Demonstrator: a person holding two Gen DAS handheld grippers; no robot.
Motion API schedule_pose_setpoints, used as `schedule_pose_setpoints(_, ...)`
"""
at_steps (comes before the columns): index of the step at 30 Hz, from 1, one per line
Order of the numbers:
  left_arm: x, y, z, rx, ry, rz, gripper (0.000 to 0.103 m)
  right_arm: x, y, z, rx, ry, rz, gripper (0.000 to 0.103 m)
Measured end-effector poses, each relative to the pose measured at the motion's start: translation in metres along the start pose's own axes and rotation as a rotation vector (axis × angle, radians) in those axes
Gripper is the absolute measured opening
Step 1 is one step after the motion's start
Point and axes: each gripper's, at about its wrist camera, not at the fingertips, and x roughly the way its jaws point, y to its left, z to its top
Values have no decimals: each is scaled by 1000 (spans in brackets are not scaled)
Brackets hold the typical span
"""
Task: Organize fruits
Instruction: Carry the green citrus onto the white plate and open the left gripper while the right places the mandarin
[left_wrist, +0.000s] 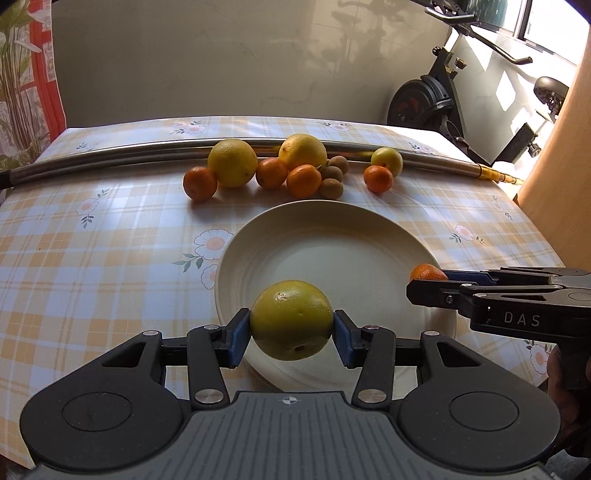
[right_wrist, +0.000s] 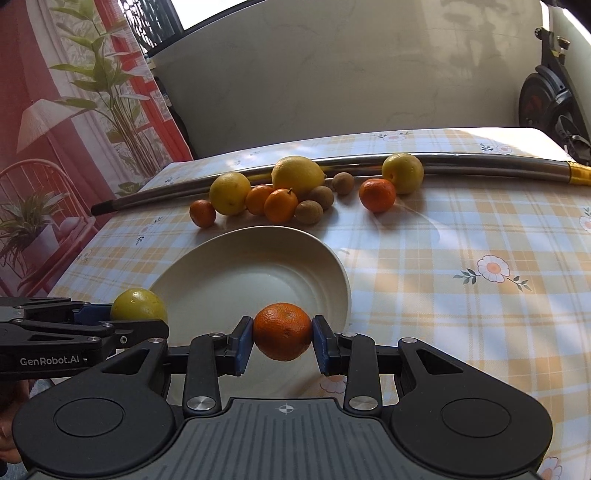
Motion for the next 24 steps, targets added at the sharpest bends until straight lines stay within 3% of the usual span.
schedule_pose_setpoints(24, 5, -3, -10, 2, 17, -31, 50, -8, 14, -12, -84, 27, -36, 32)
